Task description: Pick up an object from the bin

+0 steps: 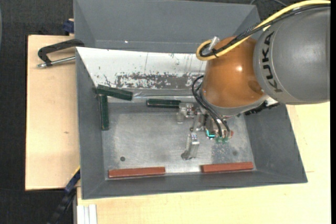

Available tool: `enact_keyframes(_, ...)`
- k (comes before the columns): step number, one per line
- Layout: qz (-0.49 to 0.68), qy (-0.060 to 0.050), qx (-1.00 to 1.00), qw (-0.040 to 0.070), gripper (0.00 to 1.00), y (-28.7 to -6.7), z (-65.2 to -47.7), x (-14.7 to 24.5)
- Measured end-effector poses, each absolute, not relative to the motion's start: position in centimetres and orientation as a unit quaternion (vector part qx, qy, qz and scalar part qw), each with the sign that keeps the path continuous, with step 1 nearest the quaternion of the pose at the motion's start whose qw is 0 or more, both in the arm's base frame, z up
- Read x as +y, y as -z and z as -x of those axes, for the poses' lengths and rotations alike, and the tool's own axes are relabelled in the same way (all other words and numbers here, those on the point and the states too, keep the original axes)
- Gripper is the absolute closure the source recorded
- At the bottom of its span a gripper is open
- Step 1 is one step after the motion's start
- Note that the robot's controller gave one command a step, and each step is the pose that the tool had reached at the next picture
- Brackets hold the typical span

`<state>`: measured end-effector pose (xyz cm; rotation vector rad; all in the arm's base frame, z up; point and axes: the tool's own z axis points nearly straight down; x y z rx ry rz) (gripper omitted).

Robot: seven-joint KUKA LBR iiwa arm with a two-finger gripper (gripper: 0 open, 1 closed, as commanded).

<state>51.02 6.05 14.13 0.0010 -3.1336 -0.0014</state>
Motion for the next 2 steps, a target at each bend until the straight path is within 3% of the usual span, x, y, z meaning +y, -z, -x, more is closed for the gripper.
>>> enact_keyframes(1,0.0,0.001,-1.0,0.0,0.0,-14.5,-51.2,6.0)
enact_keyframes(2,0.1,0.003,-0.995,-0.006,0.0,-10.7,-54.4,2.8)
